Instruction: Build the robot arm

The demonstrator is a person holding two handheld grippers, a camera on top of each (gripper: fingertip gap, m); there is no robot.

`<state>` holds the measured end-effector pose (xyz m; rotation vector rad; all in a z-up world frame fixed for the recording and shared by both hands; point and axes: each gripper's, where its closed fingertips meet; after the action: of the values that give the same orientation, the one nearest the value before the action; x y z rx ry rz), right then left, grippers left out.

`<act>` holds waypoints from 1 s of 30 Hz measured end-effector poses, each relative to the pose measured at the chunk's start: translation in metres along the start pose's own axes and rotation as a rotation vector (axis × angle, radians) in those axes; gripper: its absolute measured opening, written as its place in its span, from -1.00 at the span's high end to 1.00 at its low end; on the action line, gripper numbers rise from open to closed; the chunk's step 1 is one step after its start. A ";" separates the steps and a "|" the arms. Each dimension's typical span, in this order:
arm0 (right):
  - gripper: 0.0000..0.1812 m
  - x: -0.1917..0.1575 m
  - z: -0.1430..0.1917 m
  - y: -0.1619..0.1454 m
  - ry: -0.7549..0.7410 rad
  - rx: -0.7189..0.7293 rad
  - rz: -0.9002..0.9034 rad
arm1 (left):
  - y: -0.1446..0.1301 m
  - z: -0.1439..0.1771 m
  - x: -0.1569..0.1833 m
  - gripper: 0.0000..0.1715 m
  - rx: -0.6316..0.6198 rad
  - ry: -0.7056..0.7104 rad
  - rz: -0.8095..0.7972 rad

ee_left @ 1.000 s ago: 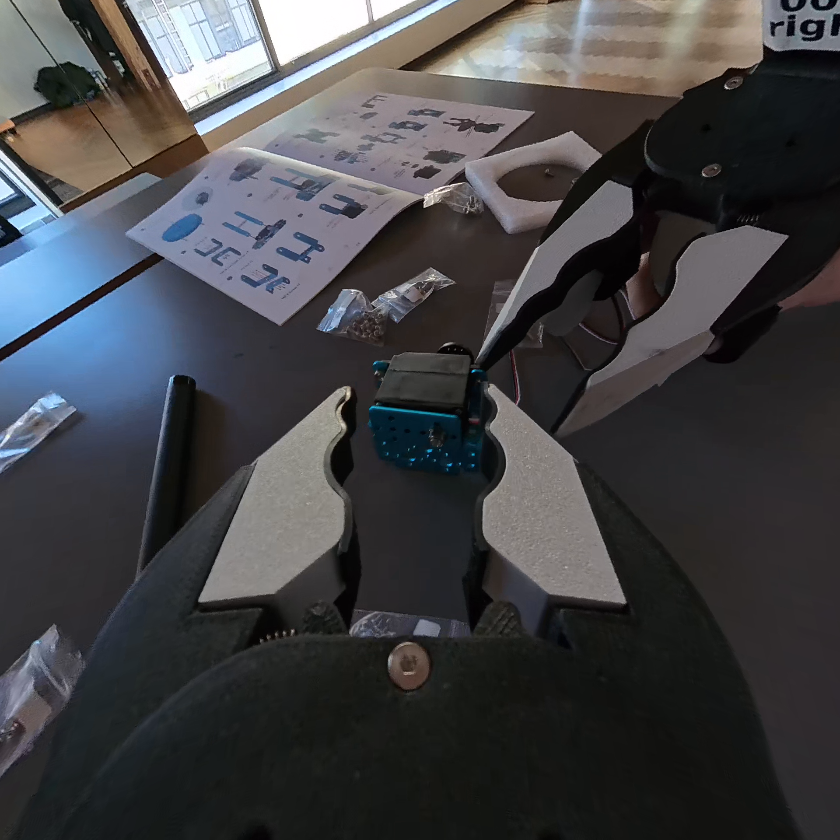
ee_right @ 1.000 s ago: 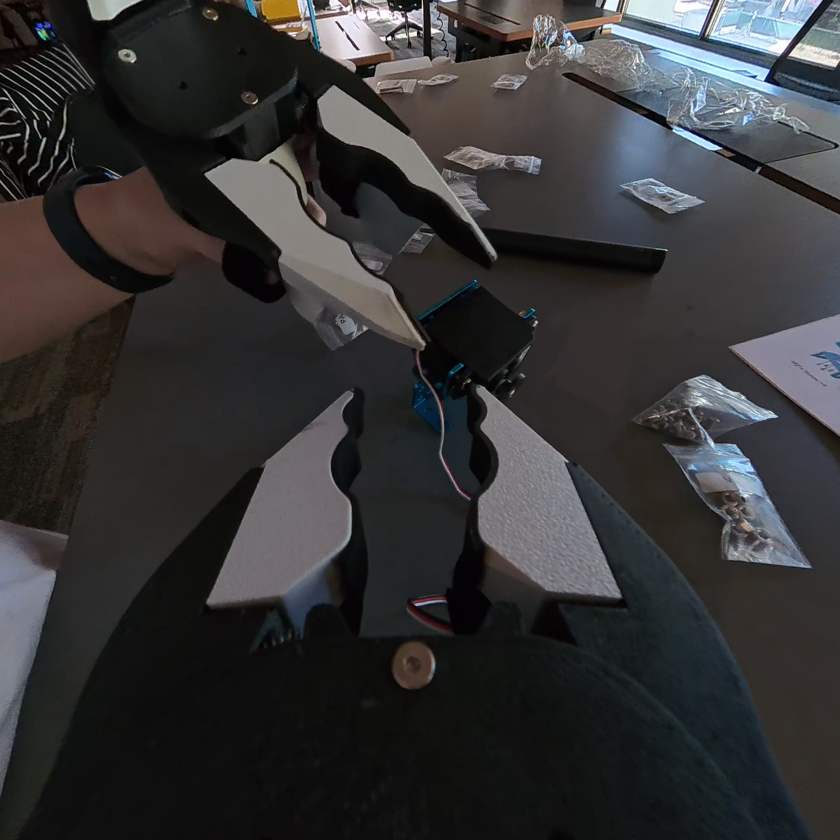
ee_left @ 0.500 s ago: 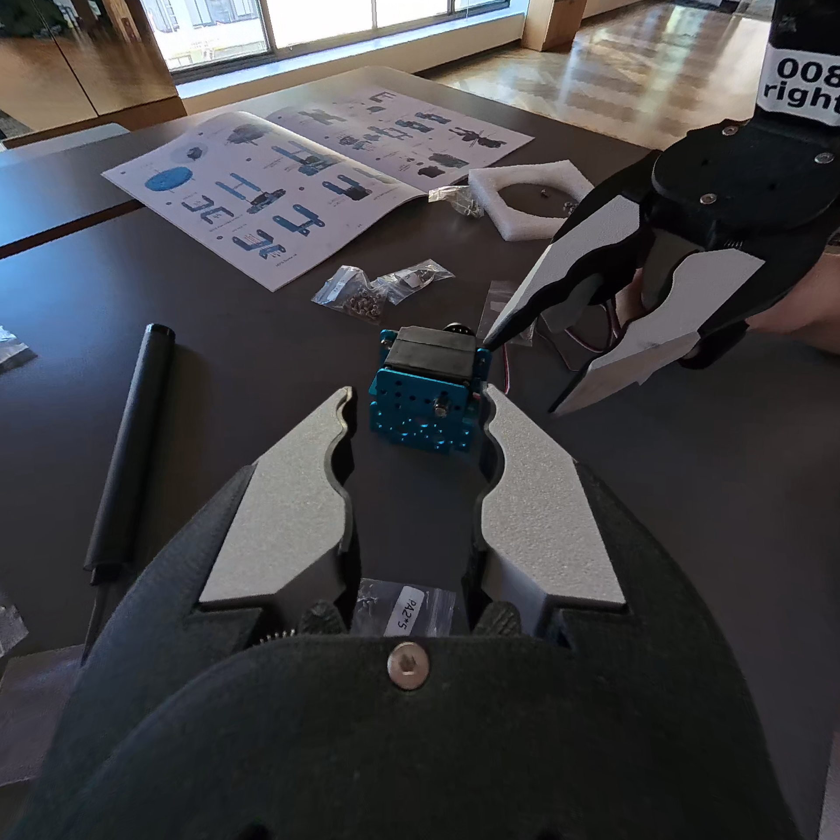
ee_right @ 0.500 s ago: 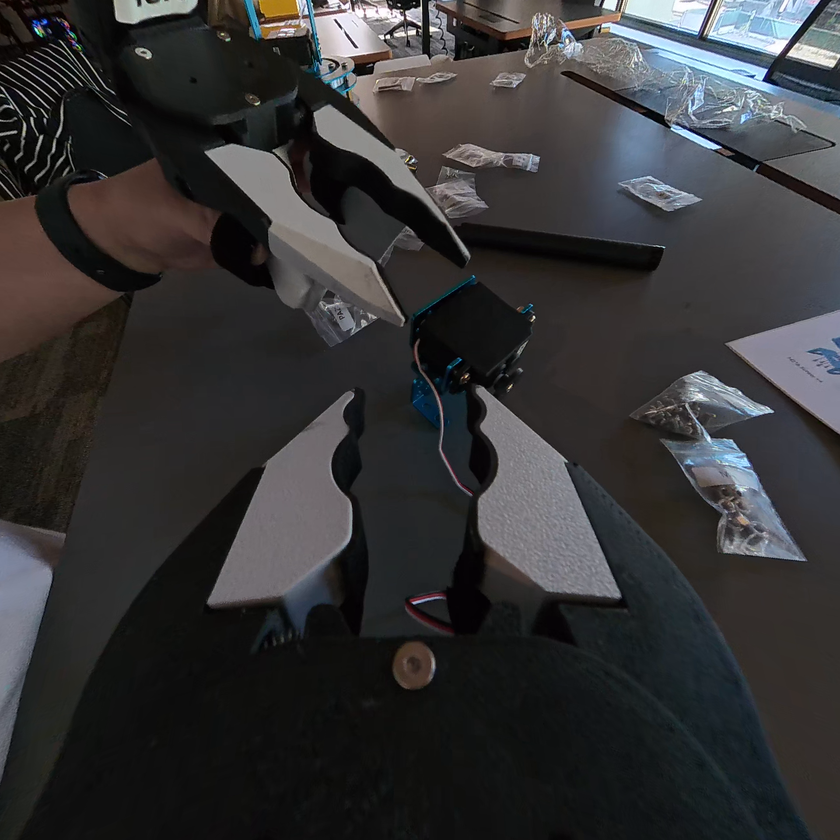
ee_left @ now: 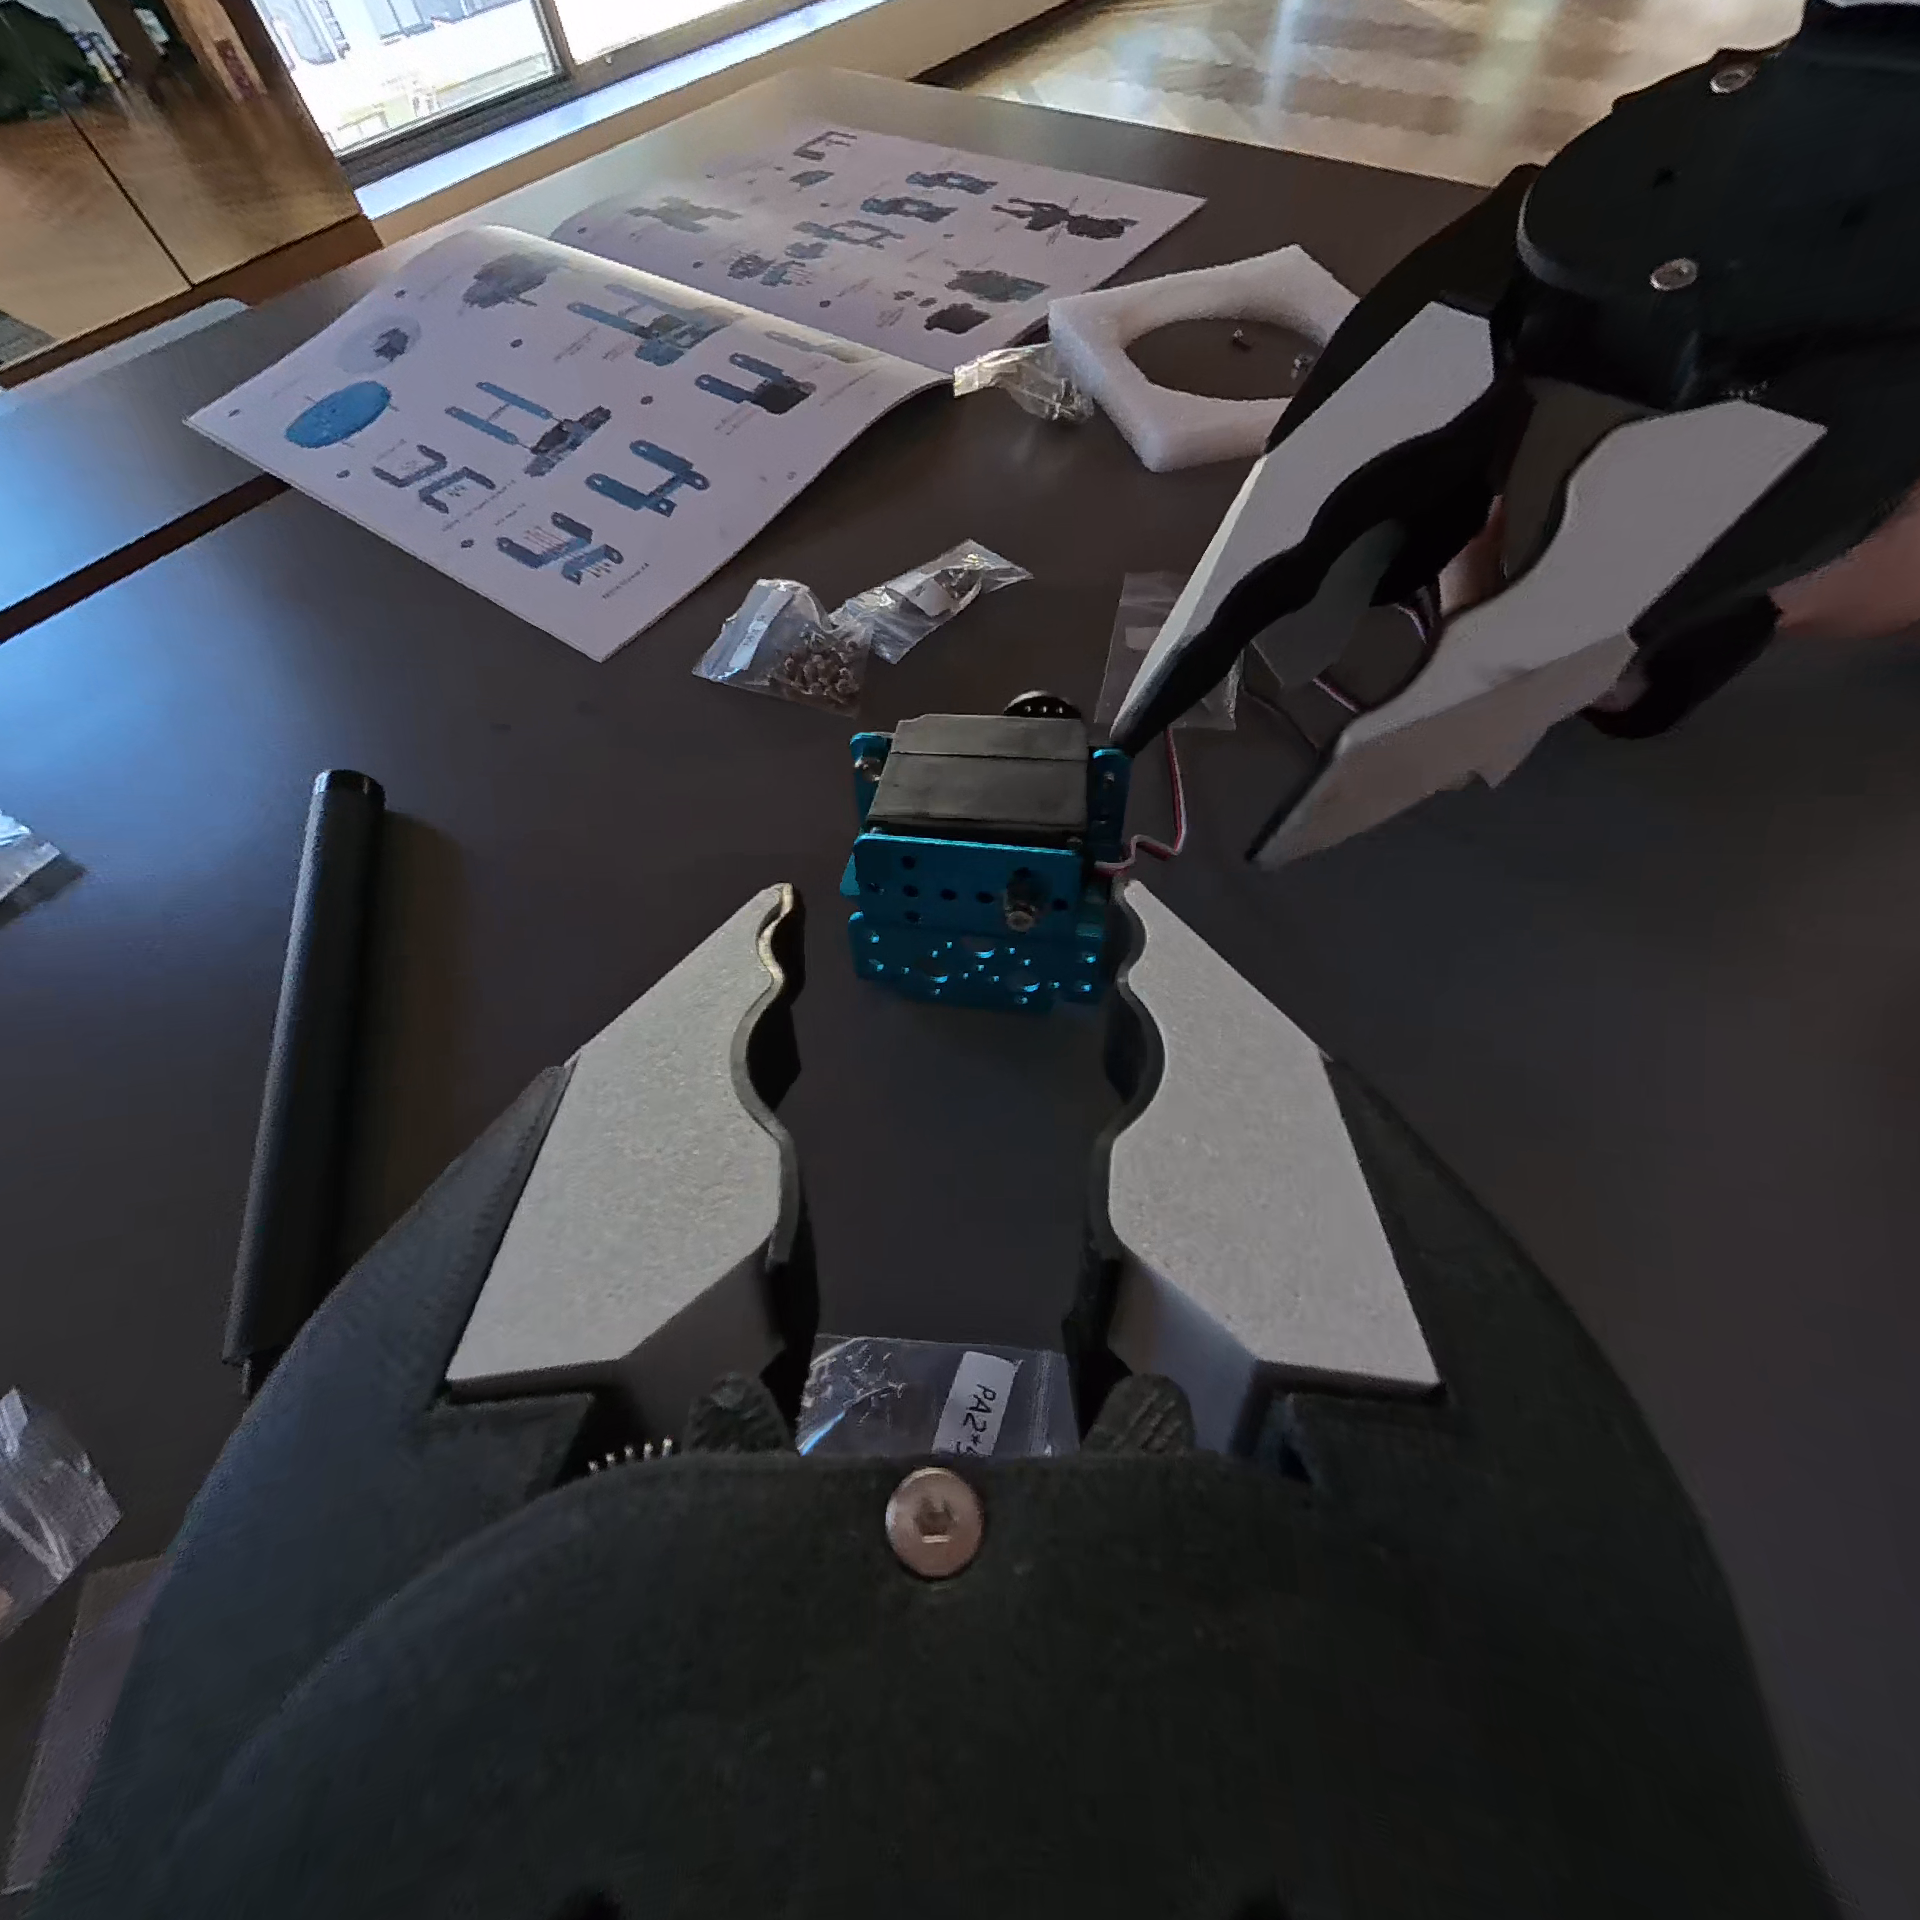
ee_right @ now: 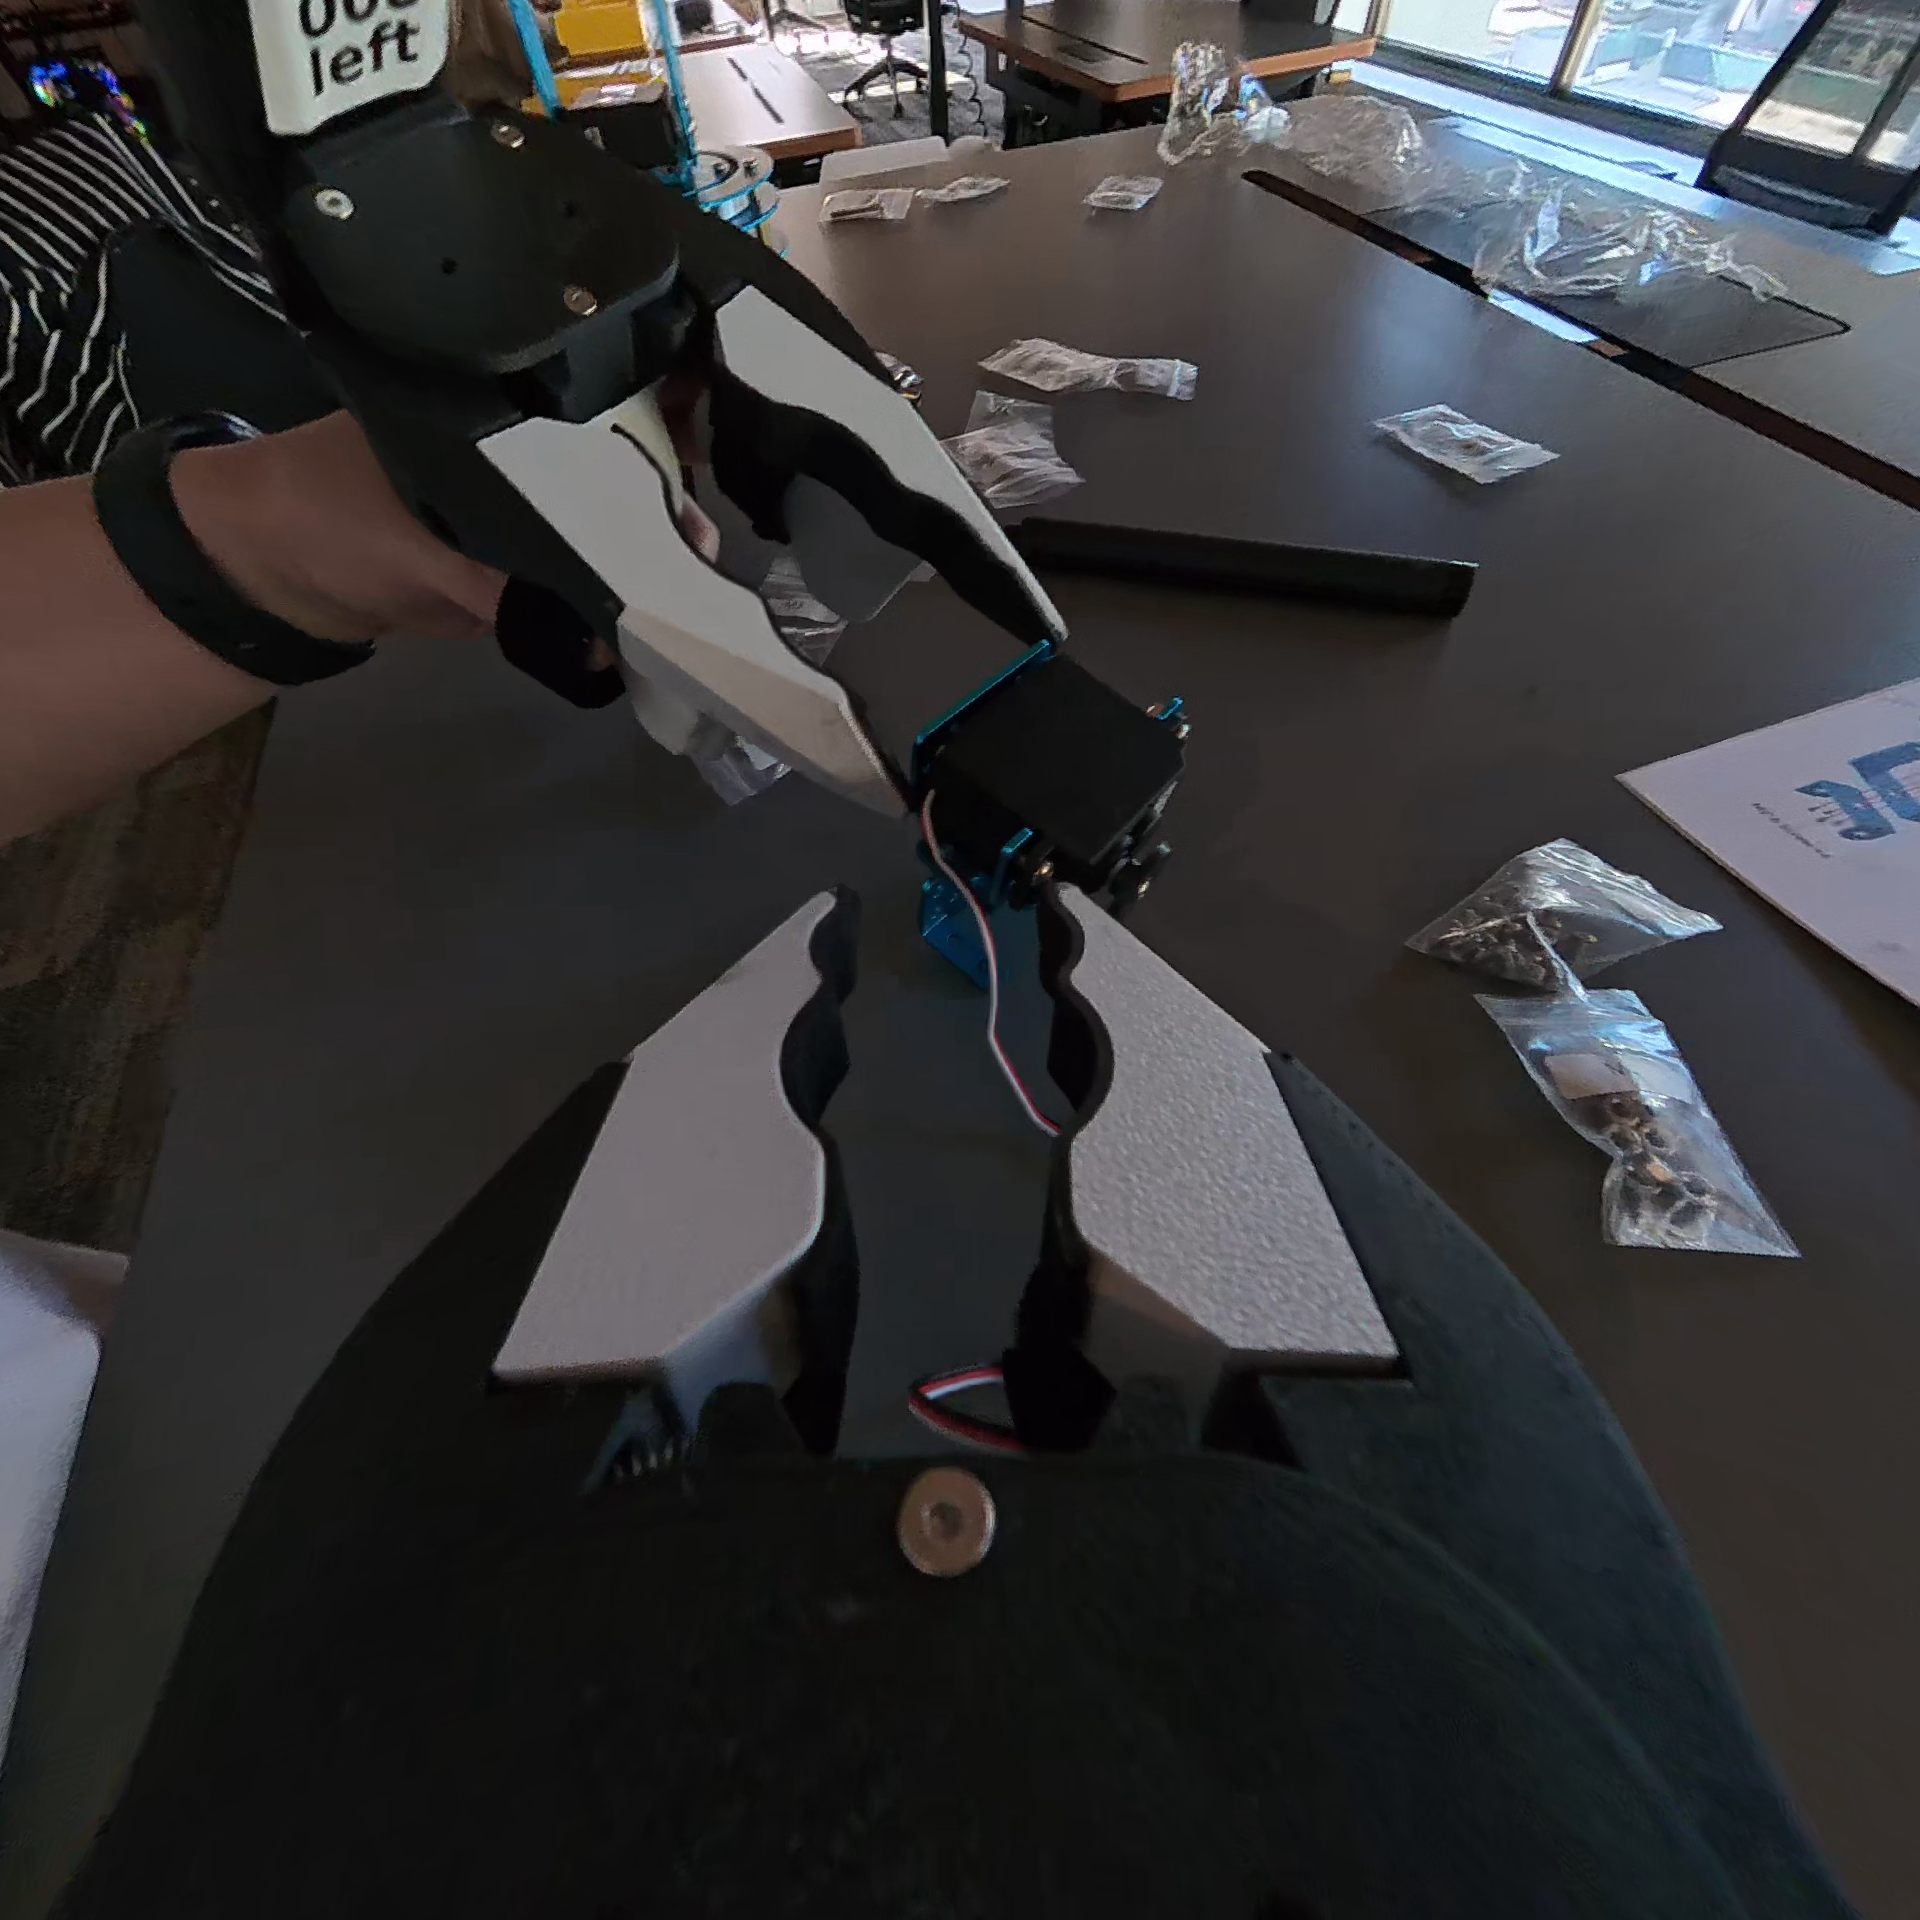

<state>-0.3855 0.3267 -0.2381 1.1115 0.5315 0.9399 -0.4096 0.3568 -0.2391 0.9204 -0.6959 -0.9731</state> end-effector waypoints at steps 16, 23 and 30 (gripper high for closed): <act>0.88 0.020 -0.006 -0.003 -0.170 -0.076 -0.118 | 0.000 -0.004 0.005 0.45 0.016 -0.002 -0.008; 0.89 0.023 -0.006 -0.004 -0.161 -0.065 -0.183 | 0.000 -0.005 0.005 0.45 0.015 0.033 -0.019; 0.91 0.026 -0.004 -0.005 -0.183 -0.058 -0.197 | 0.000 -0.008 0.008 0.41 0.018 0.063 -0.027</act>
<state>-0.3730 0.3497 -0.2422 1.0598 0.4511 0.6712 -0.3997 0.3524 -0.2421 0.9743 -0.6419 -0.9588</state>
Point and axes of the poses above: each gripper's, where its closed fingertips meet, z back along the fingers, y out of its top, x = y × z across the jaws, and after that the axes turned 9 degrees about z, right-handed
